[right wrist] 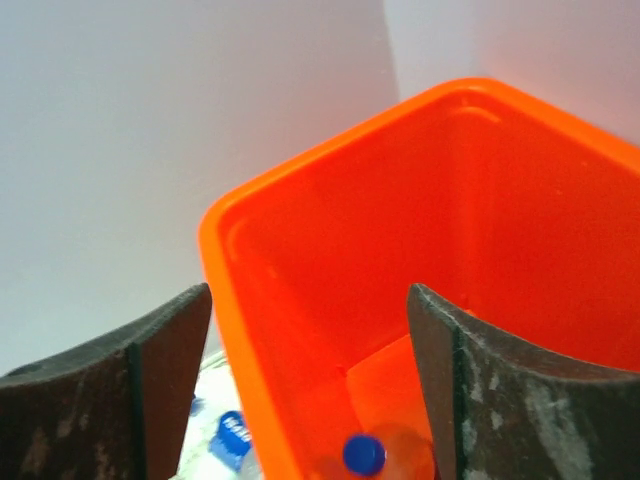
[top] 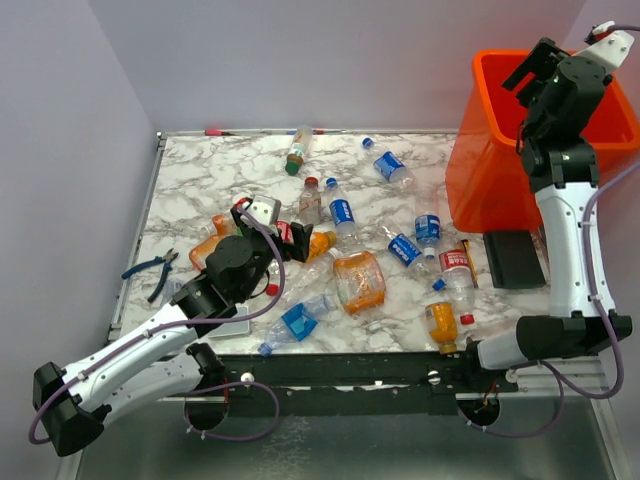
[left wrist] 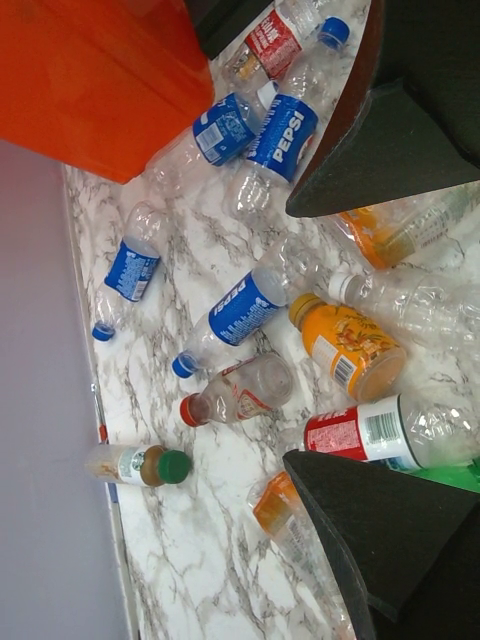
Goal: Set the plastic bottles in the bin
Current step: Place the plastic bottle in the trash bin.
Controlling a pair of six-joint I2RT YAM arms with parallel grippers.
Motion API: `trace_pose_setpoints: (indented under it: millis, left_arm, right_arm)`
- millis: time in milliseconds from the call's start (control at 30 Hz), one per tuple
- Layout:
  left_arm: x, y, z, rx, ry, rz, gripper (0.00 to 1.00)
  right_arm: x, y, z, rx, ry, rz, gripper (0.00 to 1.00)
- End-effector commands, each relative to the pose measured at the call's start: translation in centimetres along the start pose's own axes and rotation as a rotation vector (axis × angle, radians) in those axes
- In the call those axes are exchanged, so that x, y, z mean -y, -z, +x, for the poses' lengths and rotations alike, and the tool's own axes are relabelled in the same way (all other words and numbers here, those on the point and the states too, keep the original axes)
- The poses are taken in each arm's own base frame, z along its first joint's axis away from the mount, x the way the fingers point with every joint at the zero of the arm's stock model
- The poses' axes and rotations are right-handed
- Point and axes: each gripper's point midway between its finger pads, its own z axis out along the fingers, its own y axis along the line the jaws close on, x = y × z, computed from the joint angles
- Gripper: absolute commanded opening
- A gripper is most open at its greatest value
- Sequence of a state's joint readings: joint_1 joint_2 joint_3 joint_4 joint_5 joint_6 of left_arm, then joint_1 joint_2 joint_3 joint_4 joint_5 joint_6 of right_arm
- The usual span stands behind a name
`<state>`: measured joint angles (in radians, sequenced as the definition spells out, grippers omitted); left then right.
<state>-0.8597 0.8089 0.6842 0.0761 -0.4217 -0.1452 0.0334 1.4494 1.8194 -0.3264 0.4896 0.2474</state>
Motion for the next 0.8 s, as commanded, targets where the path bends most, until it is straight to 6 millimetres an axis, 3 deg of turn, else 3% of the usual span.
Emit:
trace_pose_setpoints:
  millis: [0,100,200,300,400,500,600,767]
  left_arm:
    - [-0.4,0.0,-0.5,0.009,0.002,-0.031,0.99]
    - [-0.5,-0.2,-0.2,0.002,-0.003,-0.037,0.99]
    - [-0.5,-0.3,0.0,-0.005,-0.008,-0.043,0.99]
    - [-0.9,-0.4,0.2,-0.009,-0.014,-0.061,0.99]
    - [-1.3,-0.4,0.3,-0.010,-0.013,-0.086,0.99]
    - [-1.6,-0.3,0.3,-0.006,-0.008,-0.106,0.99]
    - [-2.7,0.0,0.3,0.006,0.022,-0.168,0.99]
    - [-3.2,1.2,0.4,0.033,0.094,-0.175,0.99]
  right_arm:
    - [-3.9,5.6,-6.4,0.053,-0.146,-0.253,0.89]
    - [-8.5,9.9,-8.5,0.037,-0.161,-0.484,0.92]
    - [-14.0,15.4,-7.9,-0.025,-0.116,-0.734,0.93]
    - [-17.9,20.1,-4.5,-0.132,-0.058,-0.908,0.93]
    - [-19.8,23.9,0.8,-0.258,-0.024,-1.037,0.93]
    - [-20.4,27.0,7.2,-0.396,0.028,-1.114,0.93]
    - [-19.1,28.5,12.6,-0.491,0.050,-1.124,0.94]
    - [-15.4,28.6,17.8,-0.537,-0.053,-1.006,1.00]
